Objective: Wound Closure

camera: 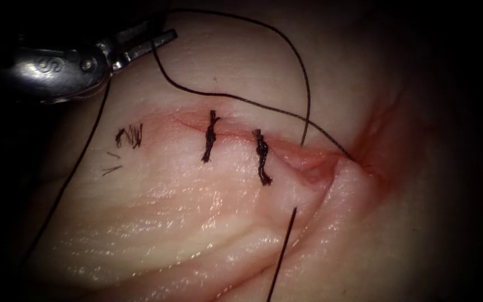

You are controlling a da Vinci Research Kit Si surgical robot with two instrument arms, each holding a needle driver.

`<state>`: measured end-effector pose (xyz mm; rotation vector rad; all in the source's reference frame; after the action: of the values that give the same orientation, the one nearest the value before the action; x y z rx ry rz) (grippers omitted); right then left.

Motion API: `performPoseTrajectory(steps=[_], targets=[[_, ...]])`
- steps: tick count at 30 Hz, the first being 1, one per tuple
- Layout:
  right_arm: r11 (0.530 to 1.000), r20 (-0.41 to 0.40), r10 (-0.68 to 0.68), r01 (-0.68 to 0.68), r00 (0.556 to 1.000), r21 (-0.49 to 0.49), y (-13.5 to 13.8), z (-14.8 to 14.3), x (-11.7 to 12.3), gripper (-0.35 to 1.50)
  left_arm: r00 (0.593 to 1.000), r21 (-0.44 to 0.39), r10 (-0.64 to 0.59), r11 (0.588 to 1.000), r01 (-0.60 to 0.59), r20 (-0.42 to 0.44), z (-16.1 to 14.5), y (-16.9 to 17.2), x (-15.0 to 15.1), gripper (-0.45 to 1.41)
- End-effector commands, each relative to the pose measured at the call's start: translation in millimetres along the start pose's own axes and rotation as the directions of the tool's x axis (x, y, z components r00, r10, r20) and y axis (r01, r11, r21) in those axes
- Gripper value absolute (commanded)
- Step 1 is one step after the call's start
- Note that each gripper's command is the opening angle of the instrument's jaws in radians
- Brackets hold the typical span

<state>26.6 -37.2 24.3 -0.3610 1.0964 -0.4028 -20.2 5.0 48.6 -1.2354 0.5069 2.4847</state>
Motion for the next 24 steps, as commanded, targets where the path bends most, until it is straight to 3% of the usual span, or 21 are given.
performPoseTrajectory(steps=[1, 3, 5, 8, 16, 19, 24], targets=[[0.998, -0.001, 0.031, -0.031, 1.000, -0.047, 1.8, 0.1, -0.9, 0.96, 1.000, 0.002, 0.001, 1.000, -0.001, -0.001, 0.8, 0.2, 0.0, -0.45], [0.995, 0.001, 0.042, -0.041, 0.999, -0.087, 3.6, -0.3, -2.5, 1.33, 1.000, 0.002, 0.001, 1.000, -0.001, -0.001, 0.8, 0.2, 0.0, -0.45], [0.990, 0.006, 0.036, -0.035, 0.999, -0.134, 4.8, -0.7, -4.0, 1.46, 1.000, 0.002, 0.001, 1.000, -0.001, -0.001, 0.8, 0.2, 0.0, -0.45], [0.987, 0.035, 0.040, -0.034, 0.999, -0.159, 6.9, -1.1, -8.7, 1.48, 1.000, -0.004, 0.006, 1.000, -0.006, 0.001, 1.0, 0.3, -0.3, -0.45], [0.986, 0.093, 0.049, -0.033, 0.995, -0.165, 8.0, 0.0, -15.9, 1.48, 1.000, -0.007, 0.009, 1.000, -0.009, 0.002, 1.2, 0.5, -0.4, -0.45], [0.986, 0.078, 0.053, -0.039, 0.996, -0.164, 7.9, -1.4, -16.7, 1.48, 1.000, -0.007, 0.009, 1.000, -0.009, 0.002, 1.2, 0.5, -0.4, -0.45], [0.925, -0.043, 0.225, -0.228, 0.973, -0.304, 8.6, -7.7, -16.4, 1.48, 1.000, -0.008, 0.010, 1.000, -0.010, 0.002, 1.1, 0.4, -0.5, -0.45]])
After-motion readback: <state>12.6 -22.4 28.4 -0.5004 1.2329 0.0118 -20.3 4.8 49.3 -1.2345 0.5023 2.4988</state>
